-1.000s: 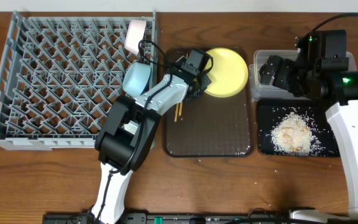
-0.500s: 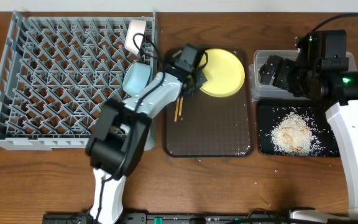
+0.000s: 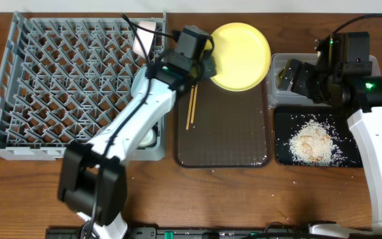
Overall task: Sort waste into correct bins and load items into the dishwasher
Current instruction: 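Lift the yellow plate and stand it upright in the rack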
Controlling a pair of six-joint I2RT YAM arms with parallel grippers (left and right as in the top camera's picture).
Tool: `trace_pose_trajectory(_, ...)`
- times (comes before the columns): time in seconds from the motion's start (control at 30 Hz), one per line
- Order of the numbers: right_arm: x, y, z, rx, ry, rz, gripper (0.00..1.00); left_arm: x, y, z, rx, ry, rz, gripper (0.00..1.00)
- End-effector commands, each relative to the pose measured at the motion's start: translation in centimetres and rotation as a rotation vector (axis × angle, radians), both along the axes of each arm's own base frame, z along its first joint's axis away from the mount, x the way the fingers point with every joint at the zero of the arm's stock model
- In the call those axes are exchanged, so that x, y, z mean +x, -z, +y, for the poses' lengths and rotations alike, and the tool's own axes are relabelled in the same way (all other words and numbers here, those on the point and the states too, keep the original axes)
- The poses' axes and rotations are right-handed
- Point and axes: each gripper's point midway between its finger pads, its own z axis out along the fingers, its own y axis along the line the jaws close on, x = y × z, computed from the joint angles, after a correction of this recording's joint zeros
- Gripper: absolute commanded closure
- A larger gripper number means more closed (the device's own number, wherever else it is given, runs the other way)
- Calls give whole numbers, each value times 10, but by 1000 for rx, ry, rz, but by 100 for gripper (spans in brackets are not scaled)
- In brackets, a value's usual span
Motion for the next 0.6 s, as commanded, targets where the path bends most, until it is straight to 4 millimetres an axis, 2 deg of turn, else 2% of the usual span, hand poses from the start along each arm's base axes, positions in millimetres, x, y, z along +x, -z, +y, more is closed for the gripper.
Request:
trace_pose_trajectory(0.0,0,-1,1,-6,-6,-3,1,5,-48,51,151,-31,-147,93)
trace_pose_trajectory(0.17,0,-1,1,-6,-6,-3,1,3,-100,116,356,-72,-289,93)
trace_pose_trajectory(0.27,0,-1,1,-6,-6,-3,1,4,-120,151,510,-86,-342,93)
trace_pose_trajectory(0.37,0,-1,1,-6,-6,-3,1,6,-125,187,668,-113,-341,93)
trace_pose_trajectory(0.43,0,-1,1,-6,-6,-3,1,8,-122,207,750,-111,-319,93)
trace_pose_trajectory(0.57,0,-1,1,-6,-6,-3,1,15,-119,246,835,-176,-286,93)
